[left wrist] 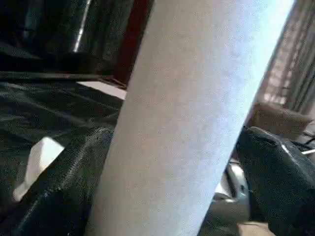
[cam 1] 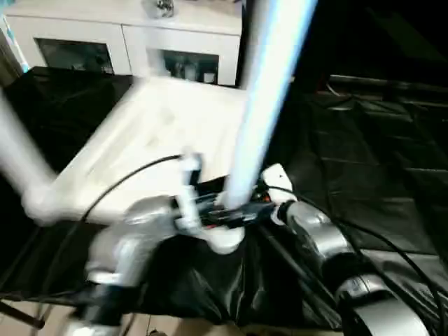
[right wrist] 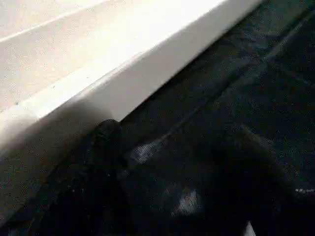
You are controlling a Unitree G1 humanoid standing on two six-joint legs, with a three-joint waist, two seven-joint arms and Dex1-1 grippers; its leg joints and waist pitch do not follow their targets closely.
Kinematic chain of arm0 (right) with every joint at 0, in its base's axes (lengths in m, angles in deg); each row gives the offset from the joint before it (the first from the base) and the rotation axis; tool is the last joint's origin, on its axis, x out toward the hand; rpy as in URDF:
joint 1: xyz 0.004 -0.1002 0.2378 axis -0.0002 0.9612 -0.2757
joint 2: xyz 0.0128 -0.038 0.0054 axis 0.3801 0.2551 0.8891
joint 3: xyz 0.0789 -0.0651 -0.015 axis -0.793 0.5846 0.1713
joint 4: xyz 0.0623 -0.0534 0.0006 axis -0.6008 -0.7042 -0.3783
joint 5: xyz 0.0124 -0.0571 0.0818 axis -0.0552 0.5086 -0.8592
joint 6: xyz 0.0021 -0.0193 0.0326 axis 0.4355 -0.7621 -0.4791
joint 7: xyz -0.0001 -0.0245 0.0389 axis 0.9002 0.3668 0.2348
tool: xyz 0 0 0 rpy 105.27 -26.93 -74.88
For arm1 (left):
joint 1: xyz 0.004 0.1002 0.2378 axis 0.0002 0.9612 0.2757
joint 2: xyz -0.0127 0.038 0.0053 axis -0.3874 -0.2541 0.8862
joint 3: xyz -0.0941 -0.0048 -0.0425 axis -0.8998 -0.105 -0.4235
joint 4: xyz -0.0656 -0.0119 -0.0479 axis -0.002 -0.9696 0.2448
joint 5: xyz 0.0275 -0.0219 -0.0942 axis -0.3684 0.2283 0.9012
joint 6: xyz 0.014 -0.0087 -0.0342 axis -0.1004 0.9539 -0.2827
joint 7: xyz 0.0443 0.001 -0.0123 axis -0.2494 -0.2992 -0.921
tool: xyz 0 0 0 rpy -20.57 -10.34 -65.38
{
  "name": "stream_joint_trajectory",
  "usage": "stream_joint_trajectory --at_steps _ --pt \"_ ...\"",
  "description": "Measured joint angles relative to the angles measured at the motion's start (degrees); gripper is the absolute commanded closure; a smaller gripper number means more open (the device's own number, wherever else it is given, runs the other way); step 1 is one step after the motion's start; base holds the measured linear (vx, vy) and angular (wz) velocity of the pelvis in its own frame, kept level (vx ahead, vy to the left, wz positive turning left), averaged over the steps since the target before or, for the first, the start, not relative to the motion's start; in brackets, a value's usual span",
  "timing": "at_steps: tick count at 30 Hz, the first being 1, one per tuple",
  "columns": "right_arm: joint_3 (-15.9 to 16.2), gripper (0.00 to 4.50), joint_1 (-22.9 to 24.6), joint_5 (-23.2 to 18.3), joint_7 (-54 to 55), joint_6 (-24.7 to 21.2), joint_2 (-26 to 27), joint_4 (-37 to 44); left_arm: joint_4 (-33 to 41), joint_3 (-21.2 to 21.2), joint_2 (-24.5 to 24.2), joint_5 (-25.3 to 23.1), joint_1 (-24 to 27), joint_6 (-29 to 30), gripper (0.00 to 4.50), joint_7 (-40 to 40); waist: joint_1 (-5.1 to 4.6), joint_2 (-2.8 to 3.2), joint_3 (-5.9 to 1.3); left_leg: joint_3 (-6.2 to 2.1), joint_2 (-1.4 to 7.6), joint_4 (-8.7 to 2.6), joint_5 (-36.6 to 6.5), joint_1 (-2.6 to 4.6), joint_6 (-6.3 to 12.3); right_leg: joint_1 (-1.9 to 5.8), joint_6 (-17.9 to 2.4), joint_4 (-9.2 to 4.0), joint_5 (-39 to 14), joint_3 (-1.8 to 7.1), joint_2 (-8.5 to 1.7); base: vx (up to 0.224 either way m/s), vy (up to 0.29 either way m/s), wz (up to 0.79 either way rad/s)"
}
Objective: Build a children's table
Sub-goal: Rotate table base
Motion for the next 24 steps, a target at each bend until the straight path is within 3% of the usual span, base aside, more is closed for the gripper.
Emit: stream_joint_trajectory --at_steps 5,8,10,14,17,20,21,24 --pt "-0.36 0.88 -0.75 -0.01 1.1 2.12 -0.7 -1.8 -6.21 2.16 0.52 -9.13 -1.74 -7.55 0.05 -7.31 0.86 0.17 0.05 0.08 0.0 0.0 -0.01 -0.02 0.0 -0.02 -0.01 -0.03 0.01 0.04 -0.01 0.0 0.0 0.0" --pt "-1.81 0.88 -0.89 -0.18 1.89 2.62 -2.96 -2.52 -8.41 2.19 -1.62 -13.12 -2.5 -10.97 0.05 -9.63 1.67 0.34 0.11 0.13 0.0 0.02 -0.01 0.07 0.0 -0.05 -0.02 -0.02 0.02 0.07 -0.05 0.0 0.0 0.0" --pt "-3.19 0.88 -0.89 -0.28 2.45 2.74 -5.15 -2.5 -8.77 2.06 -3.05 -13.85 -2.47 -11.76 0.05 -9.61 2.13 0.36 0.11 0.27 0.0 0.04 -0.01 0.09 0.0 -0.03 -0.03 0.01 0.03 0.12 -0.09 0.0 0.0 0.0" --pt "-4.76 0.88 -0.64 -0.61 2.43 3.06 -7.13 -2.26 -8.81 1.79 -6.13 -14.74 -1.46 -12.33 0.05 -9.1 2.16 0.37 0.11 0.3 0.0 0.02 -0.01 0.02 0.0 -0.03 0.08 0.04 0.04 0.13 -0.09 0.0 0.0 0.0" --pt "-4.7 0.88 1.34 -0.78 1.19 3.79 -8.02 -0.22 -7.58 2.04 -11.1 -15.57 1.53 -11.2 0.05 -6.43 2.22 0.43 0.13 0.28 0.0 -0.06 -0.01 0.04 -0.01 -0.08 0.28 0.1 -0.08 0.09 -0.05 0.0 0.0 0.0" --pt "-4.54 0.88 3.82 -0.9 -2.67 3.81 -10.57 2.5 -7.38 2.25 -13.95 -16.2 3.32 -10.16 0.05 -4.3 2.92 0.41 0.15 0.3 0.02 0.0 -0.01 0.05 0.0 -0.14 0.15 0.08 0.0 0.11 -0.06 0.0 0.0 0.0" --pt "-4.49 0.88 4.19 -0.92 -3.73 3.78 -10.76 3.25 -7.36 2.29 -14.52 -16.36 3.57 -10.21 0.21 -3.74 3.0 0.41 0.15 0.31 0.04 0.02 -0.01 0.05 0.0 -0.1 0.06 0.07 0.05 0.14 -0.08 0.0 0.0 0.0" --pt "-2.47 0.88 7.69 -2.27 -11.14 2.75 -13.18 11.23 -7.22 3.74 -16.53 -17.64 3.52 -11.74 0.4 -1.93 3.47 0.4 0.15 0.35 0.0 0.04 -0.01 -0.02 0.01 -0.02 0.08 -0.04 0.04 0.19 -0.15 0.0 0.0 0.0"
